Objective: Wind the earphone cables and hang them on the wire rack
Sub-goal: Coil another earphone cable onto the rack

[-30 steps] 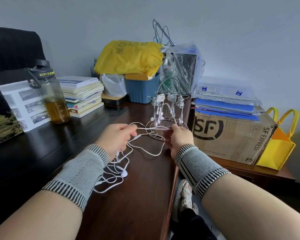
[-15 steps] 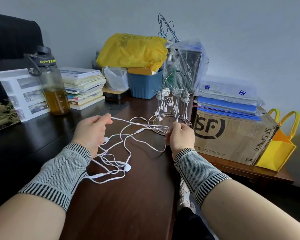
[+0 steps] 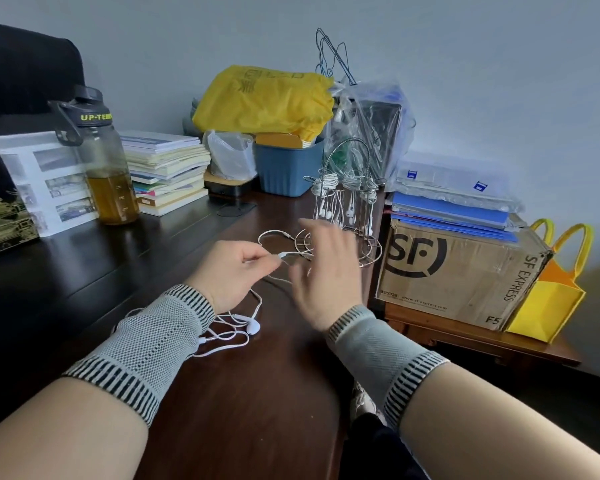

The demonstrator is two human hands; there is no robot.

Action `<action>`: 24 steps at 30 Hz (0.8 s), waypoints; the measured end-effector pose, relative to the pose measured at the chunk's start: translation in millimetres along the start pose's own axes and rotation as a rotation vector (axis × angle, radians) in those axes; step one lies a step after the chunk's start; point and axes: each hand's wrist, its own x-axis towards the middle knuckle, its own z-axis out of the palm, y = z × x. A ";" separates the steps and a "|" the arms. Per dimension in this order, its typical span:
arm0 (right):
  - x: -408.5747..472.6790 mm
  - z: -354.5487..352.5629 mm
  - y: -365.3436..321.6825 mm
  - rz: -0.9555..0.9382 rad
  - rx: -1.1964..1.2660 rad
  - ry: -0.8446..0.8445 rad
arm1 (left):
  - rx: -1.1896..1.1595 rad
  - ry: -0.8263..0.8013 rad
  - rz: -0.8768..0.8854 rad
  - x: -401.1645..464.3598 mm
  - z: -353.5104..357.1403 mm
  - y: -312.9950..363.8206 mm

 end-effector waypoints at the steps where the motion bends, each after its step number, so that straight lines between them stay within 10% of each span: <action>1: -1.1 2.1 -6.3 -0.097 -0.013 -0.095 | -0.020 -0.020 0.010 -0.8 1.3 1.3; 5: -3.9 6.7 -10.4 -0.072 0.025 -0.195 | -0.014 -0.027 0.019 -2.9 1.1 1.0; 12: 7.7 -7.4 13.9 0.721 0.265 -0.044 | 0.142 0.290 -0.133 6.1 -29.3 -10.8; 24: 8.0 -9.9 19.5 0.925 0.342 0.096 | -0.665 0.554 -0.421 12.4 -63.2 -33.5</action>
